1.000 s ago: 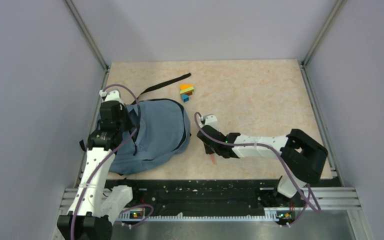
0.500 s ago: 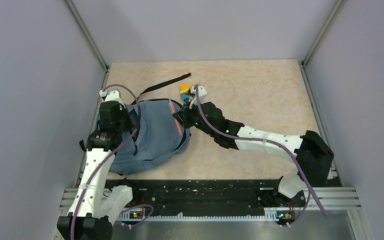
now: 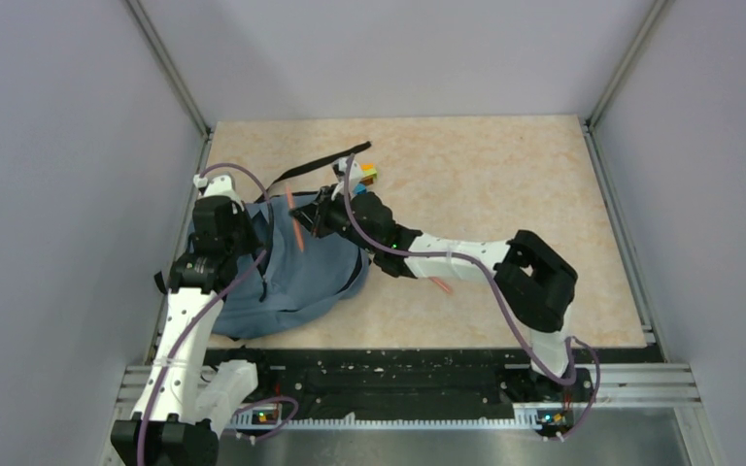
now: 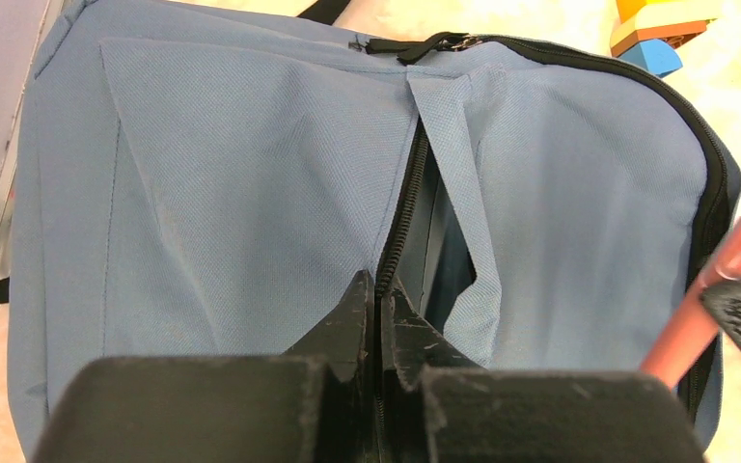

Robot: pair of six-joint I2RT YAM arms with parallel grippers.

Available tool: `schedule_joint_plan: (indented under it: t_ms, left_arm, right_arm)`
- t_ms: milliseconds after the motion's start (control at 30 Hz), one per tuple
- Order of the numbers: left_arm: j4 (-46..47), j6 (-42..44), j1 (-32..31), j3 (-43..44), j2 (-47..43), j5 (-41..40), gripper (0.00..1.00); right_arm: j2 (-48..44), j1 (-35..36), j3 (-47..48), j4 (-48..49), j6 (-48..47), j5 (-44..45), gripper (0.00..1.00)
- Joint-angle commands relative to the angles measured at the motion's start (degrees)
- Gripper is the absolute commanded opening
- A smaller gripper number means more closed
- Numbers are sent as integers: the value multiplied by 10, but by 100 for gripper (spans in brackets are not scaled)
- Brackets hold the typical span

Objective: Pack the student bag
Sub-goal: Place the stationery in the student bag.

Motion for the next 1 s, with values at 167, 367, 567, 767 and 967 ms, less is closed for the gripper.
schedule_joint_plan:
  t_ms: [167,367,567,767,967]
  left_arm:
    - [44,2,-1,16,-25,22,0]
    - [44,2,-1,16,-27,20,0]
    - [45,1,-1,15,-29,20,0]
    - [46,1,-1,15,-29,22,0]
    - [54,4,-1,12,-34,44,0]
  right_arm:
    - [64,10,91,56,120,-76,0]
    - [82,13,125,-41,145,-127,0]
    - [88,15,124,-104,162,-147,0]
    - [110,15,149,-155,162,-168,0]
    - [147,15,214,-209,151,-175,0]
